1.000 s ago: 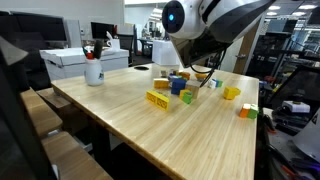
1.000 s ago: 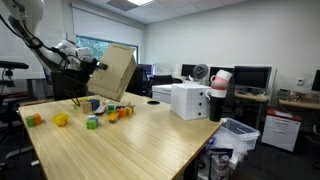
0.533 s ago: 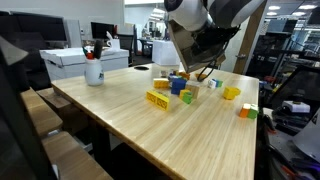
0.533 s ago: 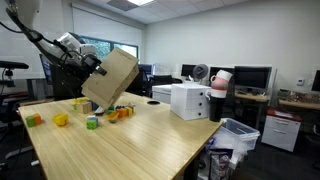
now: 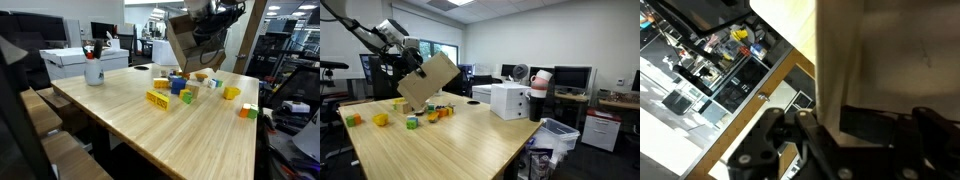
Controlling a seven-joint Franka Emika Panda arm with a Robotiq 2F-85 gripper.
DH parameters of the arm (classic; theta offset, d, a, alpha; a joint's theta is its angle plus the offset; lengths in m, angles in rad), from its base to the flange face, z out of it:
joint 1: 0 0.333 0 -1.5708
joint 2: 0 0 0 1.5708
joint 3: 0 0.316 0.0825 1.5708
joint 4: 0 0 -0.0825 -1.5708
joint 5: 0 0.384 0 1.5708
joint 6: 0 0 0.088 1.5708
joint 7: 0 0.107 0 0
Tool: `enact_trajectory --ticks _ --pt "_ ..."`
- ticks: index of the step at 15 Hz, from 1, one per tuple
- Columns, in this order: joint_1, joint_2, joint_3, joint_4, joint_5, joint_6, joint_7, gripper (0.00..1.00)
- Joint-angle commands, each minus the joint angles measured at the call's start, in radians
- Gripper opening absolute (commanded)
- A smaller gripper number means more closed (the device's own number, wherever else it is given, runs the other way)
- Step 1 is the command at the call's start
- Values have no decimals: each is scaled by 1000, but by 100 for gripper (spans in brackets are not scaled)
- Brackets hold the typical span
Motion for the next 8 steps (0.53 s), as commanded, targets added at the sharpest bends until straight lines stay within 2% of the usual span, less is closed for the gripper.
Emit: enact_trajectory --ticks 1,8 --pt "-15 -107 -12 -50 86 107 -151 5" --pt "-26 -221 -56 -89 244 242 -439 5"
